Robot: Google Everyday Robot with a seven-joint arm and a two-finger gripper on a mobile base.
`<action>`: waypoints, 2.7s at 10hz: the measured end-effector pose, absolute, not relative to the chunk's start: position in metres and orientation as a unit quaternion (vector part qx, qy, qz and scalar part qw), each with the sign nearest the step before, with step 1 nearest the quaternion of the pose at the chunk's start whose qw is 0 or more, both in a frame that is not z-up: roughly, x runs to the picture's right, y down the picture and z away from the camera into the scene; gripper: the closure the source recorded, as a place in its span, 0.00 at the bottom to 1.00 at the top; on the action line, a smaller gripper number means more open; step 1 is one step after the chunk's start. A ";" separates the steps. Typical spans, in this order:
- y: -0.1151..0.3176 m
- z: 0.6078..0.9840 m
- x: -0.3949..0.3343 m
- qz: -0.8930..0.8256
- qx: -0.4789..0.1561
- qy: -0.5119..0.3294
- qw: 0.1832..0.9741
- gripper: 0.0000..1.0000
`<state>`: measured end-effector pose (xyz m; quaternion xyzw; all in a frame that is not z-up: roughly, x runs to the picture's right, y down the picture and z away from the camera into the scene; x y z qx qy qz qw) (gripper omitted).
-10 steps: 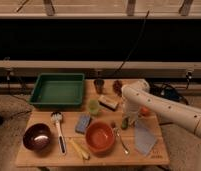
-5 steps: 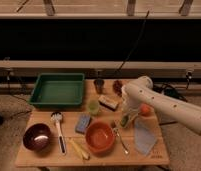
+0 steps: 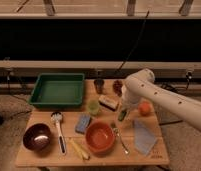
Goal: Place pepper in table surface
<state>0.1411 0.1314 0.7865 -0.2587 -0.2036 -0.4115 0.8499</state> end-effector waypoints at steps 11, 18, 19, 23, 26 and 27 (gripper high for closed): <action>0.113 0.793 0.147 -0.403 -0.258 -0.183 0.859 0.71; 0.113 0.794 0.148 -0.403 -0.258 -0.183 0.859 0.71; 0.113 0.794 0.148 -0.403 -0.258 -0.183 0.859 0.71; 0.113 0.794 0.148 -0.403 -0.258 -0.183 0.859 0.71; 0.113 0.794 0.148 -0.403 -0.258 -0.183 0.859 0.71; 0.113 0.794 0.148 -0.403 -0.258 -0.183 0.859 0.71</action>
